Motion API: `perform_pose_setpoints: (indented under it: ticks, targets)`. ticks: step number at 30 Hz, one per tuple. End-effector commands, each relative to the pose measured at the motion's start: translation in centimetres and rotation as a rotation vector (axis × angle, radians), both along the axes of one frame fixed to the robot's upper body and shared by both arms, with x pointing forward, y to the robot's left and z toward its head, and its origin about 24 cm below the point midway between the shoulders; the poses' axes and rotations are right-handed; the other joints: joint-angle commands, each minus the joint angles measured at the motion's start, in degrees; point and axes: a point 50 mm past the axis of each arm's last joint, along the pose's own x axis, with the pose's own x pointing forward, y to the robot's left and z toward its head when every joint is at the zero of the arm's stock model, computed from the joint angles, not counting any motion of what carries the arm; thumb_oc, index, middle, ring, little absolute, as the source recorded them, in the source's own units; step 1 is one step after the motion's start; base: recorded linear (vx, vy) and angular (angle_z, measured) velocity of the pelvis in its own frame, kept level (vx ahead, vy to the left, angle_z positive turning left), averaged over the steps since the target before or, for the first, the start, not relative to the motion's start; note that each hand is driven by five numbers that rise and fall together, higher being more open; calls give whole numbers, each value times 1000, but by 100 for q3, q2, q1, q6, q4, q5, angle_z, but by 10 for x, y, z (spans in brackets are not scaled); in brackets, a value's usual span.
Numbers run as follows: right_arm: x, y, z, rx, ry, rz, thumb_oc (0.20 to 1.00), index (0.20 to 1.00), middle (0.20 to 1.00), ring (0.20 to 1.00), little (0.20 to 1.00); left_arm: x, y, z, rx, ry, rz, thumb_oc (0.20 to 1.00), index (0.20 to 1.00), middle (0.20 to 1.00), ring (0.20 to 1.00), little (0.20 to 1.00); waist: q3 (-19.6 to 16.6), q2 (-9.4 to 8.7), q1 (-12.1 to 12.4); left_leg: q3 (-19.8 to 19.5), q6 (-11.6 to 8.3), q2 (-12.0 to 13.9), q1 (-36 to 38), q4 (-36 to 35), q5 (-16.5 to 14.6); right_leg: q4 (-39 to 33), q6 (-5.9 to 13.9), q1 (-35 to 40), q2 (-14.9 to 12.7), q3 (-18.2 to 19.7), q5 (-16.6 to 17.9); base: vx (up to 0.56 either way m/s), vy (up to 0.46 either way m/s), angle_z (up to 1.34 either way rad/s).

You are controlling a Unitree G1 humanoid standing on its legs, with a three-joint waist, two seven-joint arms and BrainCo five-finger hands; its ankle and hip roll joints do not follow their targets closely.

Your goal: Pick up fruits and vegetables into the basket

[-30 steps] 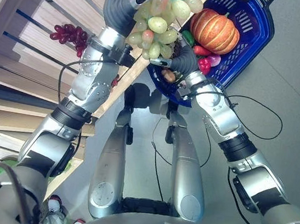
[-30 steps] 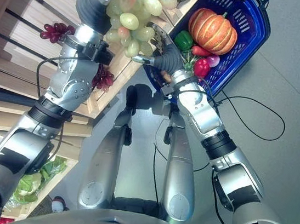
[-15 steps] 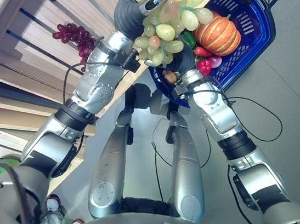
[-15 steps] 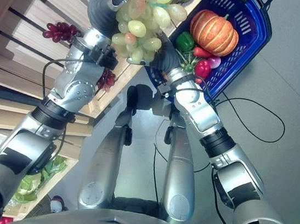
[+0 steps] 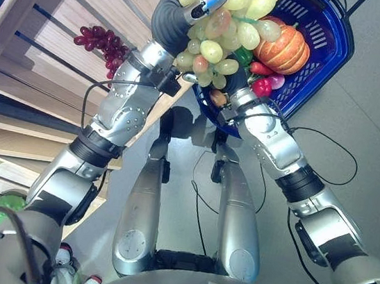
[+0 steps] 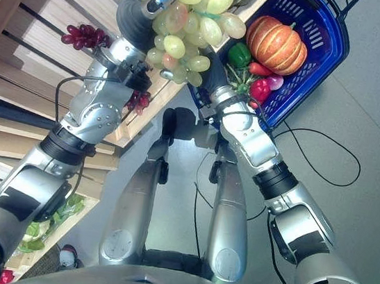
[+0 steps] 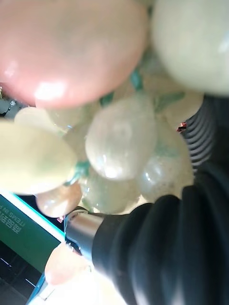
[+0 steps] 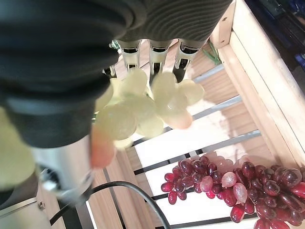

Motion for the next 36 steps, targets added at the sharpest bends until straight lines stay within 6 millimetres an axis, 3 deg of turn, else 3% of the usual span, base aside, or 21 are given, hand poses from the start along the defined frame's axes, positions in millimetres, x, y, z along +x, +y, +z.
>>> perform_pose_setpoints:
  ticks: [1,20,29,30,32,33,36]
  targets:
    - [-20,22,39,80,-142,132,200,200,200,200,200,-38,-31,25,-55,-166,-242,200,200,200,200,200,-209,259,-108,67,159,-369,-13,479,-680,-686,481,701,-119,-311,-6,0,0,0]
    - [-21,21,40,109,-135,137,200,200,200,200,200,-38,-35,19,-52,-121,-282,200,200,200,200,200,-209,278,-107,54,177,-410,-39,475,-665,-717,495,679,-124,-338,42,0,0,0]
    - [-20,18,40,127,-140,118,200,200,200,200,200,-32,-28,18,-118,-74,-202,200,200,200,200,200,-209,279,-106,52,180,-419,-54,470,-648,-732,491,669,-115,-347,57,0,0,0]
    - [-20,18,40,130,-141,116,200,200,200,200,200,-31,-26,17,-132,-60,-186,235,235,235,235,235,-209,280,-105,51,179,-418,-66,471,-644,-735,492,664,-114,-346,58,0,0,0]
    - [-20,16,41,137,-140,111,200,200,200,200,200,-29,-23,16,-147,-46,-157,567,567,567,567,567,-209,276,-102,46,182,-420,-62,466,-645,-737,495,667,-113,-347,54,0,0,0]
    - [-19,15,41,141,-142,107,200,200,200,200,200,-28,-21,17,-158,-44,-129,1000,1000,1000,1000,1000,-209,276,-99,42,181,-422,-60,464,-648,-737,497,668,-113,-352,50,0,0,0]
    - [-19,12,41,157,-144,94,200,200,200,200,200,-26,-15,16,-172,-45,-45,1000,1000,1000,1000,1000,-209,270,-92,28,184,-429,-69,474,-652,-721,498,653,-110,-366,48,0,0,0]
